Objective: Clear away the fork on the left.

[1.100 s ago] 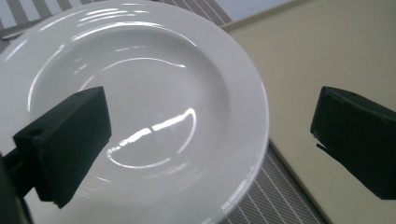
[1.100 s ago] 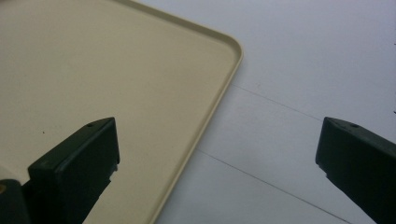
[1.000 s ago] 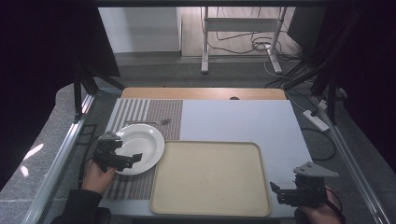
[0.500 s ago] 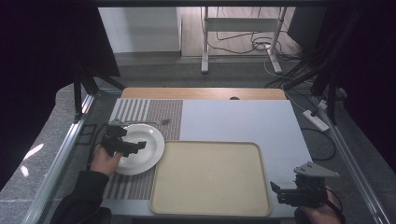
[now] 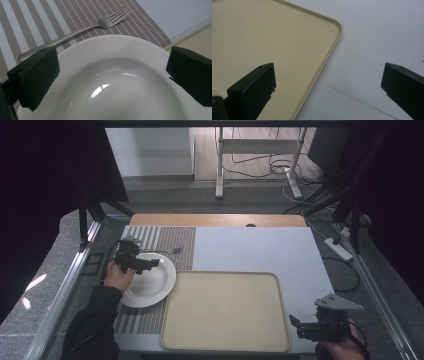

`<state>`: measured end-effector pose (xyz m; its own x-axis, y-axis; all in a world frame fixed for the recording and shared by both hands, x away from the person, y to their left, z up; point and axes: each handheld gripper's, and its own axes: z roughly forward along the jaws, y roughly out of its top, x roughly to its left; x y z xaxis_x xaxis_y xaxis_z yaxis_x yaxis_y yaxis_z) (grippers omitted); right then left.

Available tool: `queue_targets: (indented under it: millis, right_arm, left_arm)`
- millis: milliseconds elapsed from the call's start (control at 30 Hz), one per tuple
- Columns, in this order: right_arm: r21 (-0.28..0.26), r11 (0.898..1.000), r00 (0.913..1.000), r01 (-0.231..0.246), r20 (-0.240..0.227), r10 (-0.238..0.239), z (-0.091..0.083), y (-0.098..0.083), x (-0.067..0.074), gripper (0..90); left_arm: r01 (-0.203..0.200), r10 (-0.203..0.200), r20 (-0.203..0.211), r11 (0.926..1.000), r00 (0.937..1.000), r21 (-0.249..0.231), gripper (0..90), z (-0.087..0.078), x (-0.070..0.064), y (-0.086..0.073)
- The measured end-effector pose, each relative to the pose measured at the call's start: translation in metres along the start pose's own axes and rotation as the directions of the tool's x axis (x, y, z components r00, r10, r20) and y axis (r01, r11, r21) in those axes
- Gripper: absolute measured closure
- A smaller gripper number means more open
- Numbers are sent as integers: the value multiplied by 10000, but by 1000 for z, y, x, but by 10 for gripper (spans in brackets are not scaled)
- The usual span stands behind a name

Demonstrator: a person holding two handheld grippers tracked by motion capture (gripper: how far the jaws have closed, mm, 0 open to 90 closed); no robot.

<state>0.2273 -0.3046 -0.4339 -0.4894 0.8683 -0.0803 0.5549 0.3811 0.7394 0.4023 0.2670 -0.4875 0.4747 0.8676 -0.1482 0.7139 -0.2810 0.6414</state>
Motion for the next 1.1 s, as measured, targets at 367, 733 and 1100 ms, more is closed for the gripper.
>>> queue_targets:
  millis: [367,733,1100]
  right_arm:
    - [8,10000,10000,2,-14,-2,0,0,0,3]
    - [12,10000,10000,5,-33,-5,0,0,0,3]
    - [14,10000,10000,22,-57,-22,0,0,0,3]
  left_arm:
    - [194,-190,-202,9996,9996,219,0,23,15,21]
    - [-67,93,-382,9977,9992,673,89,47,25,38]
    - [841,-767,-678,9899,9947,1145,877,44,67,35]
